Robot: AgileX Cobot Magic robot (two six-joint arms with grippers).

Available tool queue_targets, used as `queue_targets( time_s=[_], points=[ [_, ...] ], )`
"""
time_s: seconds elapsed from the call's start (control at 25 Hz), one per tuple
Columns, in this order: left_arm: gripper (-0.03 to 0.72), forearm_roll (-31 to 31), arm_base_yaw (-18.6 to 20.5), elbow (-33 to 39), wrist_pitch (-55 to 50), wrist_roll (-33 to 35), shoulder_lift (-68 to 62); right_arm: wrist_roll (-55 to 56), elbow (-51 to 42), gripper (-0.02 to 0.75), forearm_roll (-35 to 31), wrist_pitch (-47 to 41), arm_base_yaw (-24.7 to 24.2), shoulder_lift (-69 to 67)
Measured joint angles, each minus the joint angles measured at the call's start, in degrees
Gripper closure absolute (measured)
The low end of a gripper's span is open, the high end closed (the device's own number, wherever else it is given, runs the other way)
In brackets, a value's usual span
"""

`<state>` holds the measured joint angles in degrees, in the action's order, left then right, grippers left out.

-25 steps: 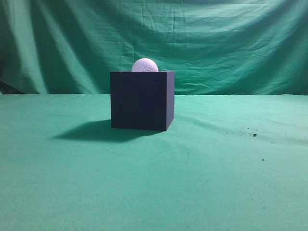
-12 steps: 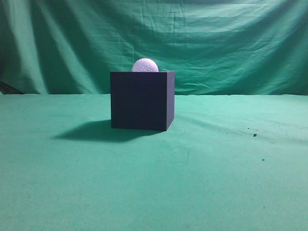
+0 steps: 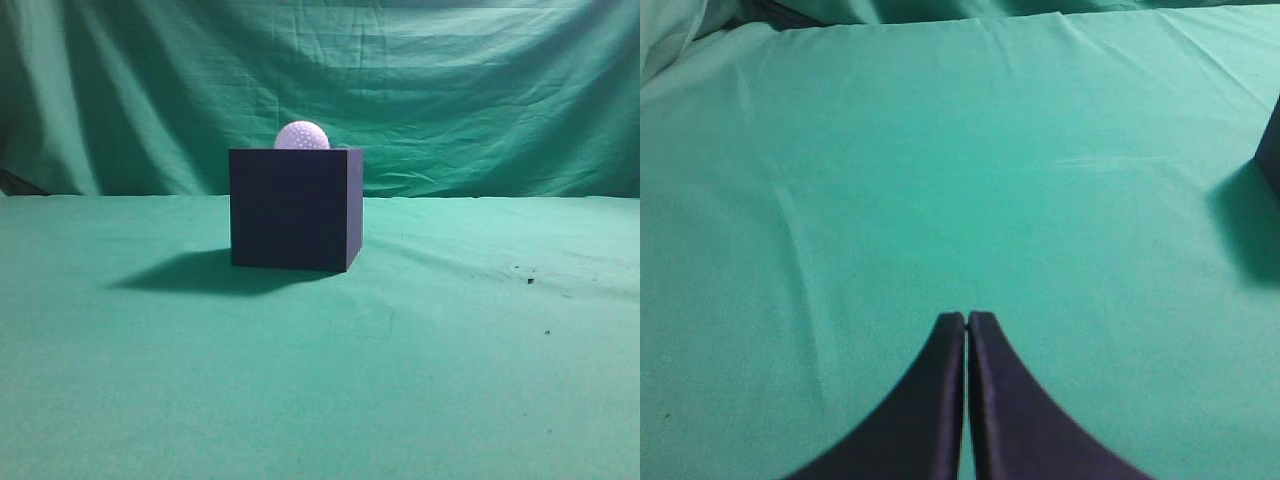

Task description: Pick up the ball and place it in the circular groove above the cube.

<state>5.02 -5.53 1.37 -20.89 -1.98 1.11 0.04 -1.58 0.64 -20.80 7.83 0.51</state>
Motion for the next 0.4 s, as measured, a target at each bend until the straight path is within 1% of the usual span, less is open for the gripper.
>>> queue_targets(
  time_s=[0.4],
  points=[
    [0.688,0.0,0.0,0.0,0.0,0.0,0.0,0.4,0.0,0.738,0.0,-0.4,0.0,0.0]
  ],
)
